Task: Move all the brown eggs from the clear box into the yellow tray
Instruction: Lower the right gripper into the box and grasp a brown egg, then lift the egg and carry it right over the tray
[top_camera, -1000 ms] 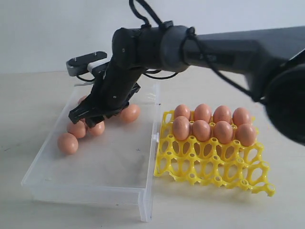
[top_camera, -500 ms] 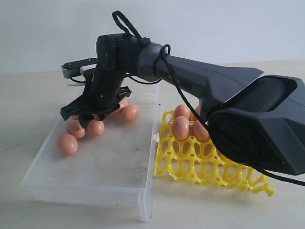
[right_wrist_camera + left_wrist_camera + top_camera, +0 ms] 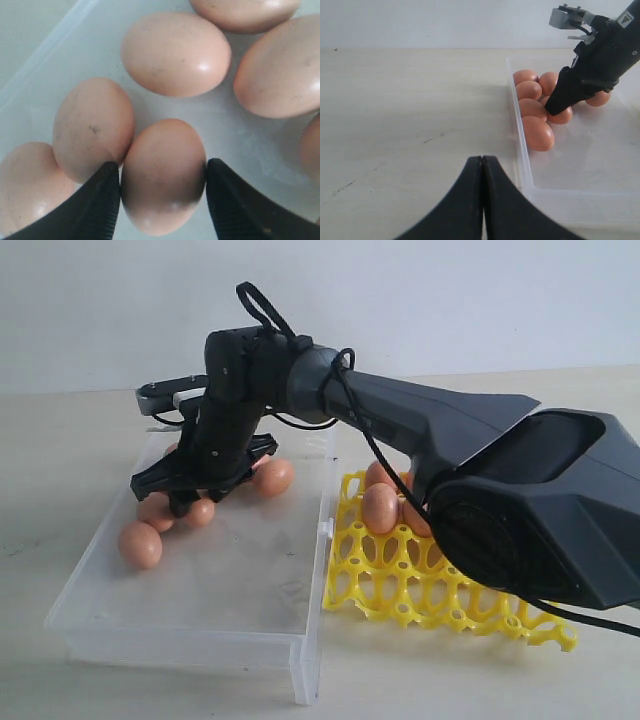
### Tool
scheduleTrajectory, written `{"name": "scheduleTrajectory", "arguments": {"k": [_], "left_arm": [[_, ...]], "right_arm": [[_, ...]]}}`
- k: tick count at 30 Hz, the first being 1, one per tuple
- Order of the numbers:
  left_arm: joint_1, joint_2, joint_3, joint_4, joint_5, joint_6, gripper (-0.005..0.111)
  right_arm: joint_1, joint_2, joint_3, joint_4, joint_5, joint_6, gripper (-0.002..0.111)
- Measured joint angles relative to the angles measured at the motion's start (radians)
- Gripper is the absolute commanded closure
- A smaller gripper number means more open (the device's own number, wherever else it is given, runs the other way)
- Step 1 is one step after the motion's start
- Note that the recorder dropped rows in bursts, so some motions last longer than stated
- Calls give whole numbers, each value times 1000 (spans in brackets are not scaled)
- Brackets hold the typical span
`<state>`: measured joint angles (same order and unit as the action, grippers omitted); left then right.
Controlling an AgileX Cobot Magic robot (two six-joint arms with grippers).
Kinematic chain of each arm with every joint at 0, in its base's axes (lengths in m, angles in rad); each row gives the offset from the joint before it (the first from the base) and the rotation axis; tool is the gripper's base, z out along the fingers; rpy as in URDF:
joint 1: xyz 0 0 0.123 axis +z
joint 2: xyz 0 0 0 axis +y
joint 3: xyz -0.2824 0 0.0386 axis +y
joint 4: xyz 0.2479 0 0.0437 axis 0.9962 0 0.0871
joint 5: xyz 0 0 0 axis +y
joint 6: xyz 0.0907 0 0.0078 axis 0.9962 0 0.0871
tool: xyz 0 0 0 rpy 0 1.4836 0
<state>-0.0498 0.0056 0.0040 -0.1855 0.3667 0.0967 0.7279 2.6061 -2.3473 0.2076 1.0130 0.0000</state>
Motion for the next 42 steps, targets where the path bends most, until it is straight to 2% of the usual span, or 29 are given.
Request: {"name": "scheduleTrajectory", "arguments": {"k": [10,12,14,15,16,29,42], "left_arm": [[0,0,0,0,0,0,107],[0,0,0,0,0,0,107],[0,0,0,0,0,0,107],[0,0,0,0,0,0,107],[0,0,0,0,0,0,107],[0,0,0,0,0,0,107],[0,0,0,0,0,0,107]], "right_arm": [[-1,12,-6,2,-59,38,59],[-1,13,-6,2,-65,45,69],[-1,15,-6,2,-65,48,88],[-1,15,-6,2,-65,48,102],[-1,15,-6,2,-67,48,108],[-2,3,-6,1,-61,48,108],[8,-122,43,-47,-76,34,108]]}}
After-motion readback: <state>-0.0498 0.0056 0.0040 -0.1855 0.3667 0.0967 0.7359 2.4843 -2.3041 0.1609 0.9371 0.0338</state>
